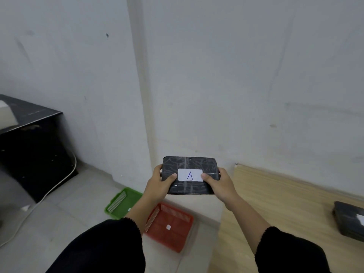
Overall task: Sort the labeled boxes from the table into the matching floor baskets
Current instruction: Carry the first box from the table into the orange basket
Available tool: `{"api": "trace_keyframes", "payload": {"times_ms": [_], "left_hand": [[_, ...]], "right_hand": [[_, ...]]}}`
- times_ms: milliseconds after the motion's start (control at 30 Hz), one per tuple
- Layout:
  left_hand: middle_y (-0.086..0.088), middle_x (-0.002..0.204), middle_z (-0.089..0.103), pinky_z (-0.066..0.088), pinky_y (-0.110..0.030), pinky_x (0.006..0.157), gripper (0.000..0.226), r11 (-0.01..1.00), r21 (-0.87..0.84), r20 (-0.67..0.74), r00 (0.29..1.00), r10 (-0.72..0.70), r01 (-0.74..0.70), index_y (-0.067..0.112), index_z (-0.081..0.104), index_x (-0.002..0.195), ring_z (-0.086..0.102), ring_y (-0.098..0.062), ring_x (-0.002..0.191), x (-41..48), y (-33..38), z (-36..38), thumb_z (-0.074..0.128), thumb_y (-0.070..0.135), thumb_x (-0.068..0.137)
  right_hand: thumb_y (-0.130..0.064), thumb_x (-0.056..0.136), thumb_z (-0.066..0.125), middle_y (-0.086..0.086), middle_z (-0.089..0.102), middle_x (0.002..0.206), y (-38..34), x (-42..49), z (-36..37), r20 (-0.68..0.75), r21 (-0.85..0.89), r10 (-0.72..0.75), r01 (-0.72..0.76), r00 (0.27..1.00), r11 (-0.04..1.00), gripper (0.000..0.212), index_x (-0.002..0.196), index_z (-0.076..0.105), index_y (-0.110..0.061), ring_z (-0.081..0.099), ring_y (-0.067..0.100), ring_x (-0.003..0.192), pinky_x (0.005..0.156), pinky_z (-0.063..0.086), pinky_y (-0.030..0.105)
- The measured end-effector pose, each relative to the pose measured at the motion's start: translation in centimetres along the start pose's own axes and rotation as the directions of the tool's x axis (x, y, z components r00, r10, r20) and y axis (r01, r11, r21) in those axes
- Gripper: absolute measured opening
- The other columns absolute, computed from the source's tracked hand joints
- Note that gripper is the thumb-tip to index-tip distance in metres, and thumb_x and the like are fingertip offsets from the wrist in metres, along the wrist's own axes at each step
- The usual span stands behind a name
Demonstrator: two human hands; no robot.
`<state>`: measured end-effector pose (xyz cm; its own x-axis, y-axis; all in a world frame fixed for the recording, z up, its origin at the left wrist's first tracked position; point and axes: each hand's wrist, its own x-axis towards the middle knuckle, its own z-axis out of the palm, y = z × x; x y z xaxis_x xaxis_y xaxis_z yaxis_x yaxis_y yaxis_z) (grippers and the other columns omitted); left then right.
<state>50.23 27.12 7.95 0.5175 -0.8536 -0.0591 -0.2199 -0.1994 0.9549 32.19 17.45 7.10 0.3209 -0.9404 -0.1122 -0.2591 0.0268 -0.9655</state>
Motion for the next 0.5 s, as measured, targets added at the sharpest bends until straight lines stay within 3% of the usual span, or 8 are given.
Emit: {"api": "trace_keyframes", "payload": {"times_ms": [133,200,300,500], "left_hand": [[0.01,0.099,0.054,0.045,-0.008,0.056,0.05,1.0,0.002,0.024,1.0,0.001,-0.001,0.024,0.038,0.132,0.055,0.002,0.083,4.3,-1.8,-2.6,0.058,0.031,0.087],[0.004,0.107,0.056,0.049,-0.012,0.069,0.052,1.0,0.021,0.027,1.0,0.002,-0.003,0.022,0.038,0.133,0.058,-0.01,0.094,7.0,-2.6,-3.7,0.059,0.031,0.087],[-0.011,0.125,0.053,0.049,-0.042,0.097,0.055,0.999,0.044,0.058,0.998,-0.031,0.029,0.02,0.038,0.134,0.054,-0.024,0.113,11.4,-3.7,-5.0,0.06,0.032,0.085],[-0.012,0.126,0.052,0.046,-0.045,0.1,0.055,0.996,0.063,0.128,0.989,-0.067,0.06,0.021,0.039,0.134,0.053,-0.025,0.116,18.9,-6.6,-7.0,0.061,0.031,0.085]], "right_hand": [[-0.039,0.078,0.069,-0.001,0.059,0.111,-0.2,3.5,4.1,-0.025,-0.005,0.021,-0.021,0.999,1.0,0.054,0.122,0.046,-0.017,0.06,0.02,0.102,0.087,0.05,0.036],[-0.039,0.078,0.07,-0.001,0.059,0.11,0.0,5.7,6.0,-0.037,0.005,0.036,-0.036,0.999,0.999,0.055,0.122,0.045,-0.017,0.06,0.02,0.102,0.089,0.051,0.037],[-0.038,0.077,0.071,-0.001,0.059,0.109,0.4,9.1,8.7,-0.065,0.024,0.068,-0.067,0.996,0.997,0.054,0.121,0.046,-0.017,0.061,0.02,0.1,0.085,0.051,0.035],[-0.037,0.076,0.072,0.001,0.06,0.111,1.3,14.3,13.2,-0.119,0.043,0.164,-0.16,0.979,0.986,0.058,0.124,0.045,-0.015,0.061,0.022,0.102,0.092,0.052,0.042]]}}
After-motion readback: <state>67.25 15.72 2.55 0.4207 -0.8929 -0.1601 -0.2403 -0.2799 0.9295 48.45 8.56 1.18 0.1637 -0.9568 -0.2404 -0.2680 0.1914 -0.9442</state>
